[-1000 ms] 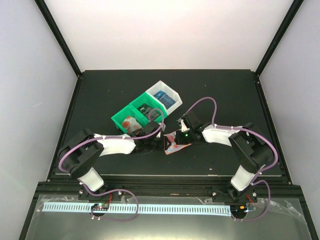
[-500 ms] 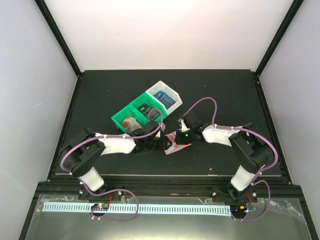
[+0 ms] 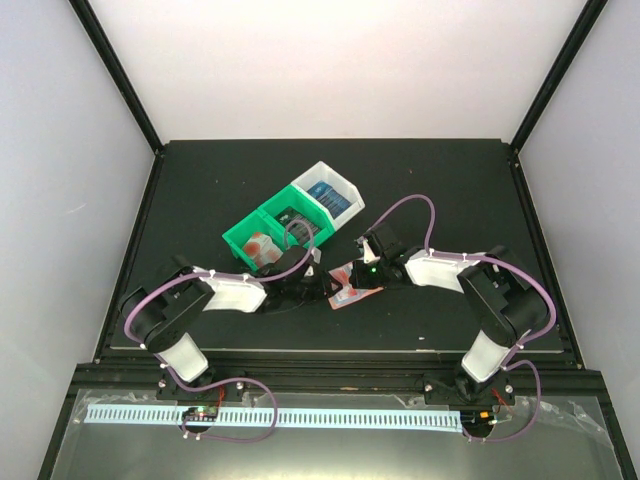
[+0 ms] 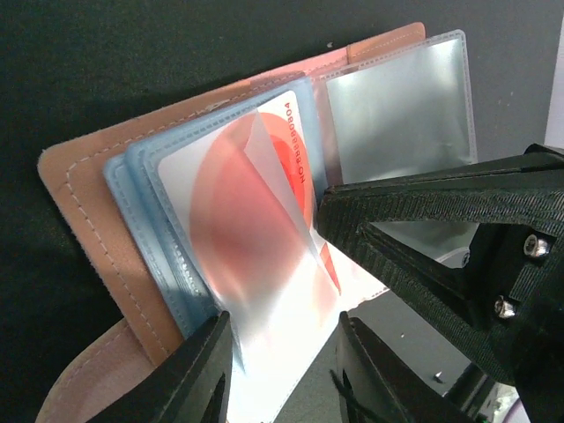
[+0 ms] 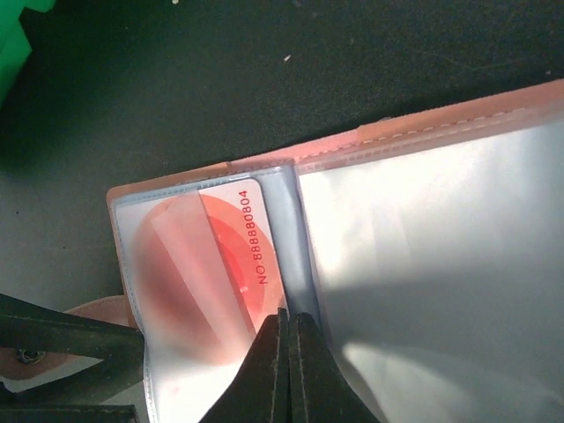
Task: Put the credit cards into the card holder
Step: Insert the credit card into the card holder.
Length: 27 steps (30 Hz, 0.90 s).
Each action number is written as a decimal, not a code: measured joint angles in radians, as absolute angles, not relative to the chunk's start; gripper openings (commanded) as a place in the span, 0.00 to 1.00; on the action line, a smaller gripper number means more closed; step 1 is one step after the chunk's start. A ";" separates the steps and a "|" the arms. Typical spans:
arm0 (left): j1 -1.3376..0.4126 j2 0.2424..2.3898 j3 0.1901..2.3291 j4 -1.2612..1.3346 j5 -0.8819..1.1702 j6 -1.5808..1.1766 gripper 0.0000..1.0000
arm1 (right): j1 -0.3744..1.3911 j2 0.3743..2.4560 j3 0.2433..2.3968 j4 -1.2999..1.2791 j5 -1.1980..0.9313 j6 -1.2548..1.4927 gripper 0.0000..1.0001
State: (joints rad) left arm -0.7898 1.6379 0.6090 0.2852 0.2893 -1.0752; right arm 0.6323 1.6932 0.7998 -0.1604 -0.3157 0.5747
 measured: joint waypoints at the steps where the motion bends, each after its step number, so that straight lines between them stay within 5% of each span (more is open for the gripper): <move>1: -0.789 1.638 0.603 0.296 0.289 -1.091 0.32 | 0.632 1.693 0.800 -0.160 -0.315 0.575 0.01; 14: -0.791 1.650 0.529 0.554 0.395 -1.316 0.27 | 0.627 1.694 0.792 -0.123 -0.308 0.585 0.01; 27: -0.791 1.676 0.566 0.601 0.385 -1.251 0.27 | 0.627 1.695 0.795 -0.117 -0.295 0.585 0.05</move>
State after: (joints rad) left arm -0.7914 1.6756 0.5659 0.6010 0.3847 -1.2510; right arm 0.6273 1.6955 0.7948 -0.1165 -0.2947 0.5846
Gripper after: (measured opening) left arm 0.276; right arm 0.042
